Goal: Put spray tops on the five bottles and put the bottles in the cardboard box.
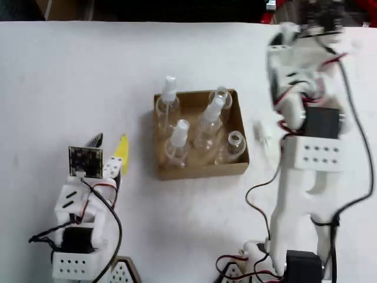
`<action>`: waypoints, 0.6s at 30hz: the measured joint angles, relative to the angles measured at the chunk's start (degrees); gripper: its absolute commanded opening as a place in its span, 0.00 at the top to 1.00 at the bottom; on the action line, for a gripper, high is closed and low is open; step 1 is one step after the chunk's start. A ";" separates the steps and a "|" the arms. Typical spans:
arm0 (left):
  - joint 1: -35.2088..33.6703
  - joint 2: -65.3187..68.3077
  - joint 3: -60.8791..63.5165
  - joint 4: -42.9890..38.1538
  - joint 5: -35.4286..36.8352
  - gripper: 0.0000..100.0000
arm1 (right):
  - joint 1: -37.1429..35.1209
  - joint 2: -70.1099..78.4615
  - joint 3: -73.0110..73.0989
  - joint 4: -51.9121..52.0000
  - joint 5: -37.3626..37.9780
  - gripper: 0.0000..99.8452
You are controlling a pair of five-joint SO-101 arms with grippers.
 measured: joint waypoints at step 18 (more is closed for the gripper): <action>0.00 0.00 0.00 0.00 0.00 0.83 | -5.19 0.97 4.40 -17.58 -21.54 0.98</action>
